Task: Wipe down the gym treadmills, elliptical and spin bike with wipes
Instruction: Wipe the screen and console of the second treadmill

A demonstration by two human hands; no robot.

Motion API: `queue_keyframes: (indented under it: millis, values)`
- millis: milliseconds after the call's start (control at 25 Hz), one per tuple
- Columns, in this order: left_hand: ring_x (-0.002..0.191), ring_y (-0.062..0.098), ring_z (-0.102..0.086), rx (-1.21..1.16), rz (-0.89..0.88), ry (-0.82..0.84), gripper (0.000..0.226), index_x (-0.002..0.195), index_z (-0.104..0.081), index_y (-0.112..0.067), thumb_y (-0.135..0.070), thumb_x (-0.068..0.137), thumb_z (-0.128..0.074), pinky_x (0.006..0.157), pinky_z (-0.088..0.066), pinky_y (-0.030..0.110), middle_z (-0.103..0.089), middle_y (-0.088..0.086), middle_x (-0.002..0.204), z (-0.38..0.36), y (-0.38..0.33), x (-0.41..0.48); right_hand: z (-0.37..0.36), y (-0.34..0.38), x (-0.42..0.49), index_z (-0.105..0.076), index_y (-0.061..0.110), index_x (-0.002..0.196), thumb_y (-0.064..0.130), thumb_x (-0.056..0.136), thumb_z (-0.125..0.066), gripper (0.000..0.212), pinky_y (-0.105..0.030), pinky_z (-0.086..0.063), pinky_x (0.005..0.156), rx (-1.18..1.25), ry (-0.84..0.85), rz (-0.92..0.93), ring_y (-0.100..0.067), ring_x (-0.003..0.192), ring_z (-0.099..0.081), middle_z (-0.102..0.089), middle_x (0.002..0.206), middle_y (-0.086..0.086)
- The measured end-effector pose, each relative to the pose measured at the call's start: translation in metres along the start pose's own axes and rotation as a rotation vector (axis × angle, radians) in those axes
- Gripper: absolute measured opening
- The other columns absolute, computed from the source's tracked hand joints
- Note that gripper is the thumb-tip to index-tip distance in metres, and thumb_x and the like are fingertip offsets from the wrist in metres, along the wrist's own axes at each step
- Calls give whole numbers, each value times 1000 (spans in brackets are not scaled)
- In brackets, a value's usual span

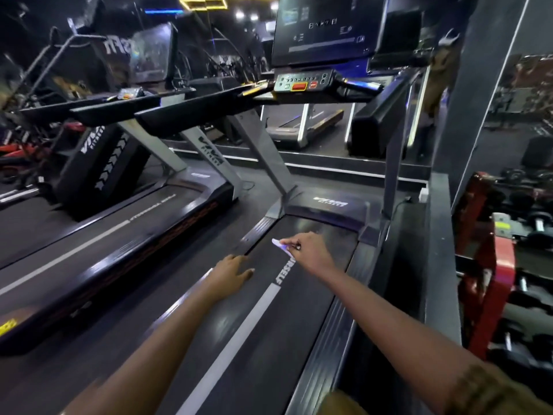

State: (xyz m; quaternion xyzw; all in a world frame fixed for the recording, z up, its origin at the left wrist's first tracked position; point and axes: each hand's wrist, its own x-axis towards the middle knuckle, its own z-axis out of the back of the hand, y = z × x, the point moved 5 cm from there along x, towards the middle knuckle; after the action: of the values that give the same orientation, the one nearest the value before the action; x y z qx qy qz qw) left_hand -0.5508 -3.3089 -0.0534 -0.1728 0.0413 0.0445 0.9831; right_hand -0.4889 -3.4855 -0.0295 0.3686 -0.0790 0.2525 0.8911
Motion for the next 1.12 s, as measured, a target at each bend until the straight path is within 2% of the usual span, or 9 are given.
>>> queue_keyframes:
  millis: [80, 200, 480, 680, 840, 960, 1120]
  values:
    - [135, 25, -36, 18, 33, 82, 53, 144, -35, -13, -38, 98, -44, 107, -27, 28, -37, 11, 148, -11, 25, -1, -19, 1, 11, -70, 11, 108, 10, 87, -59, 24, -25, -41, 86, -79, 117, -8, -24, 101, -64, -69, 106, -12]
    - [136, 26, -34, 11, 85, 107, 53, 144, -35, -9, -35, 99, -43, 107, -26, 28, -36, 14, 148, -21, 51, 2, -44, 3, 29, -70, 13, 109, 11, 88, -59, 24, -22, -40, 84, -154, 223, -31, -21, 104, -63, -69, 108, -10]
    - [128, 27, -43, -13, 141, 86, 45, 137, -46, -7, -31, 100, -44, 101, -31, 29, -46, 16, 140, -29, 102, 53, -104, -11, 87, -71, 10, 105, 12, 87, -61, 21, -24, -42, 85, -132, 294, -42, -21, 103, -63, -69, 106, -11]
    - [125, 28, -43, 44, 148, 76, 44, 136, -47, -10, -33, 98, -44, 97, -34, 30, -47, 16, 137, 8, 141, 156, -138, -28, 182, -70, 7, 106, 14, 88, -60, 22, -21, -40, 81, -74, 301, -60, -24, 103, -63, -69, 106, -15]
    - [125, 31, -44, 101, 139, 242, 45, 135, -44, -8, -33, 98, -43, 98, -36, 34, -44, 16, 137, 72, 140, 231, -110, -18, 259, -70, 4, 104, 6, 86, -58, 22, -23, -44, 83, 12, 271, -204, -24, 103, -64, -69, 106, -15]
    - [120, 31, -46, 91, 121, 264, 38, 126, -50, -6, -32, 99, -42, 93, -38, 33, -48, 16, 131, 132, 131, 267, -65, 2, 314, -71, 7, 103, 9, 85, -61, 21, -31, -48, 84, 17, 253, -250, -22, 102, -64, -69, 105, -14]
    - [125, 30, -43, 88, 56, 258, 43, 133, -47, -6, -32, 99, -41, 99, -35, 32, -47, 16, 137, 192, 110, 308, -7, 19, 361, -72, 9, 102, 9, 85, -61, 21, -30, -48, 84, 18, 186, -306, -18, 100, -65, -70, 103, -13]
